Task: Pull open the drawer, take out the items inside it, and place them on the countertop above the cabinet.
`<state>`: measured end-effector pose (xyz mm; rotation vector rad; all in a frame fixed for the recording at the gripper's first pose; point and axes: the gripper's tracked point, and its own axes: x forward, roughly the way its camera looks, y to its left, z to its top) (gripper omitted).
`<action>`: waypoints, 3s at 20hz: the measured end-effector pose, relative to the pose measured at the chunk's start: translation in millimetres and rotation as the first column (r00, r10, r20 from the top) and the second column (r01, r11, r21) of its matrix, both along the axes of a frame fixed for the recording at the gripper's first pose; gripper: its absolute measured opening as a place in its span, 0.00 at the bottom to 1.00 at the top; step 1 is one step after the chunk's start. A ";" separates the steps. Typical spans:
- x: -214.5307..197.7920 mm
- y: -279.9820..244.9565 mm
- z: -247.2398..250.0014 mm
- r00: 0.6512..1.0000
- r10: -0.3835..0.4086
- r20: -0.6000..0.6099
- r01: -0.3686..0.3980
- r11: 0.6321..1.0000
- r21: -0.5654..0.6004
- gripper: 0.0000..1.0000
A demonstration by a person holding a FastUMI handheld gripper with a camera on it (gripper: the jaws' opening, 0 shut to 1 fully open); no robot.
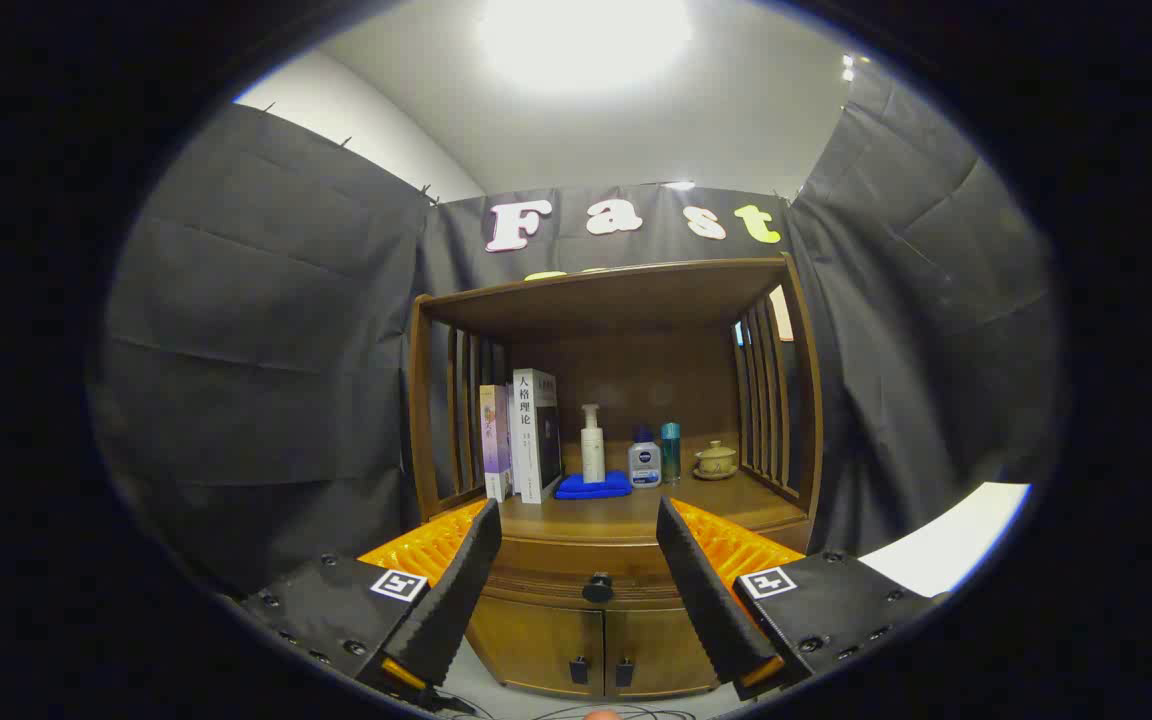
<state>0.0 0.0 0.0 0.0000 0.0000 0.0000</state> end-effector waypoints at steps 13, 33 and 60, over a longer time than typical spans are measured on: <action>8.2 -1.3 -15.2 0.999 -0.019 -0.037 0.017 0.999 -0.039 0.97; 42.4 8.9 -36.1 0.997 0.017 -0.076 -0.022 0.997 -0.073 0.98; 176.7 -26.0 -213.2 0.934 -0.080 -0.349 0.084 0.996 -0.004 1.00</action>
